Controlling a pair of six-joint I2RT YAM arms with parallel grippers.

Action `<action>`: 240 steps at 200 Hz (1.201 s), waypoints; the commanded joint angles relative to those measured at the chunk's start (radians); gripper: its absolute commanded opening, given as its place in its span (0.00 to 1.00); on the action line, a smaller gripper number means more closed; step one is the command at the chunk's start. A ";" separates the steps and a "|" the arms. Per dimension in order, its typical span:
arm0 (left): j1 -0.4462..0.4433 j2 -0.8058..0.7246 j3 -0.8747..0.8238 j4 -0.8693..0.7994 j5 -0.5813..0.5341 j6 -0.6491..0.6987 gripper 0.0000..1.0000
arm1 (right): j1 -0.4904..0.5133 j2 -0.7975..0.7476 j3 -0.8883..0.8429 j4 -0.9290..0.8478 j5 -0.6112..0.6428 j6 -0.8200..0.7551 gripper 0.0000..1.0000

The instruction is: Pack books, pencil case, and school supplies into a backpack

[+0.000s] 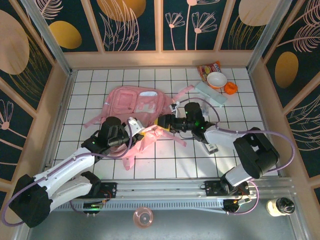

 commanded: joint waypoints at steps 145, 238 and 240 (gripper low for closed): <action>-0.007 0.172 0.173 0.063 -0.001 -0.216 0.81 | 0.087 -0.024 0.135 0.083 0.128 0.093 0.00; -0.008 0.090 0.083 0.217 -0.157 -0.296 0.00 | 0.036 -0.177 0.098 -0.415 0.424 -0.040 0.51; -0.008 0.086 0.079 0.225 -0.157 -0.301 0.00 | 0.036 -0.177 0.094 -0.422 0.427 -0.038 0.51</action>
